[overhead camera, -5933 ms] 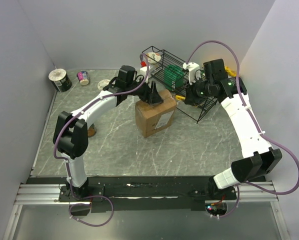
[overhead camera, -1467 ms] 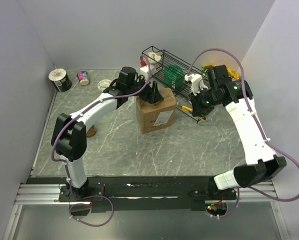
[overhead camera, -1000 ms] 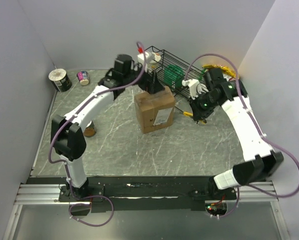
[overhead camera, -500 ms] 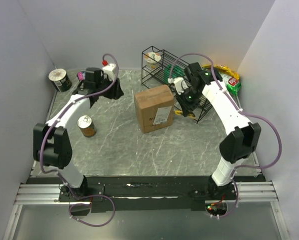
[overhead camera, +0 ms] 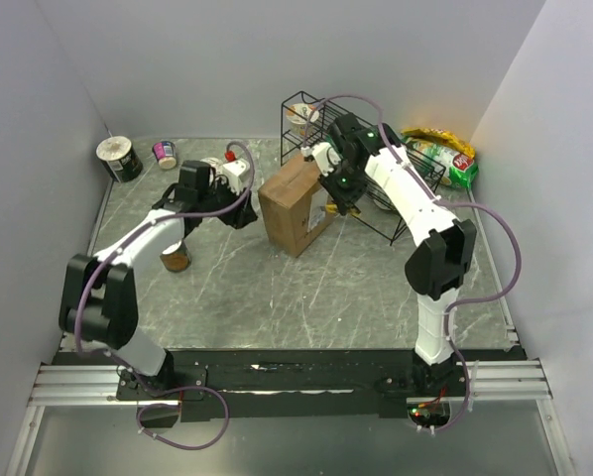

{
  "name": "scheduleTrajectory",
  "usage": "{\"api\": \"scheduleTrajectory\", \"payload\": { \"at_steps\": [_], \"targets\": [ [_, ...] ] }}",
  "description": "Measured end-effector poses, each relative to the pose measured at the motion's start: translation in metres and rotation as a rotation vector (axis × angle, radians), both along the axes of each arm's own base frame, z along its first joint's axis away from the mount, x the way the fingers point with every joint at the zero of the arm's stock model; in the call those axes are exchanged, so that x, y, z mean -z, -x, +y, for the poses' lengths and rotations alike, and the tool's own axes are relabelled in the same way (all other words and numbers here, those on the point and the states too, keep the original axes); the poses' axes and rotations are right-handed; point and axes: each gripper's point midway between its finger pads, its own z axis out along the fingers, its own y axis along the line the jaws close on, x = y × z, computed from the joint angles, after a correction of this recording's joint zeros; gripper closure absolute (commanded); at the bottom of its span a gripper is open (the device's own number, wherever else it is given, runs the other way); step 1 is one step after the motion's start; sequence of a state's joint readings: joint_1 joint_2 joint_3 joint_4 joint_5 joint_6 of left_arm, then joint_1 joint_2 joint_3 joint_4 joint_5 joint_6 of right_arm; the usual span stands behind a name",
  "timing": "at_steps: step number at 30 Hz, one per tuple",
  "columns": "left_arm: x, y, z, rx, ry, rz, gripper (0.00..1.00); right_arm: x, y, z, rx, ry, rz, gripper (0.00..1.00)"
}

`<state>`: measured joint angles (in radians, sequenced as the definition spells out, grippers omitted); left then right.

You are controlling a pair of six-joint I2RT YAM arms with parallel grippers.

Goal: Unpack the express box

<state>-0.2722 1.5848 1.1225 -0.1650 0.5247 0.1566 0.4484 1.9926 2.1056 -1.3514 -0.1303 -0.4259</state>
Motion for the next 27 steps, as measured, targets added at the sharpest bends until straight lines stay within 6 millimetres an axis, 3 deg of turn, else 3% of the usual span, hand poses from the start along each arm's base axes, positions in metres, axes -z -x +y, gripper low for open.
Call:
{"api": "scheduleTrajectory", "payload": {
  "at_steps": [8,12,14,17,19,21,22,24,26,27],
  "targets": [
    [-0.044,0.063,-0.050,0.202,0.066,-0.096,0.46,0.004,-0.037,0.026,-0.059,-0.007,-0.105,1.00],
    [-0.049,0.078,-0.051,0.239,0.065,-0.080,0.47,0.002,-0.047,0.037,-0.092,-0.005,-0.166,1.00],
    [-0.062,0.079,-0.045,0.224,0.056,-0.099,0.54,0.001,-0.050,0.039,-0.093,-0.004,-0.183,1.00],
    [-0.109,0.065,-0.028,0.144,0.081,-0.198,0.62,0.002,-0.054,0.038,-0.075,0.002,-0.197,1.00],
    [-0.150,0.041,-0.001,0.038,0.112,-0.287,0.67,0.004,-0.056,0.036,-0.056,0.009,-0.200,1.00],
    [-0.174,0.021,0.024,-0.056,0.127,-0.345,0.74,0.010,-0.056,0.033,-0.038,0.019,-0.193,1.00],
    [-0.177,0.011,0.038,-0.104,0.128,-0.357,0.77,0.013,-0.056,0.032,-0.032,0.023,-0.189,1.00],
    [-0.167,-0.005,0.049,-0.154,0.132,-0.331,0.83,0.018,-0.055,0.028,-0.018,0.032,-0.176,1.00],
    [-0.140,-0.018,0.046,-0.168,0.149,-0.260,0.86,0.019,-0.058,0.023,-0.001,0.041,-0.180,1.00],
    [-0.117,-0.024,0.041,-0.169,0.152,-0.202,0.86,0.018,-0.060,0.020,0.007,0.045,-0.186,1.00]
  ]
}}
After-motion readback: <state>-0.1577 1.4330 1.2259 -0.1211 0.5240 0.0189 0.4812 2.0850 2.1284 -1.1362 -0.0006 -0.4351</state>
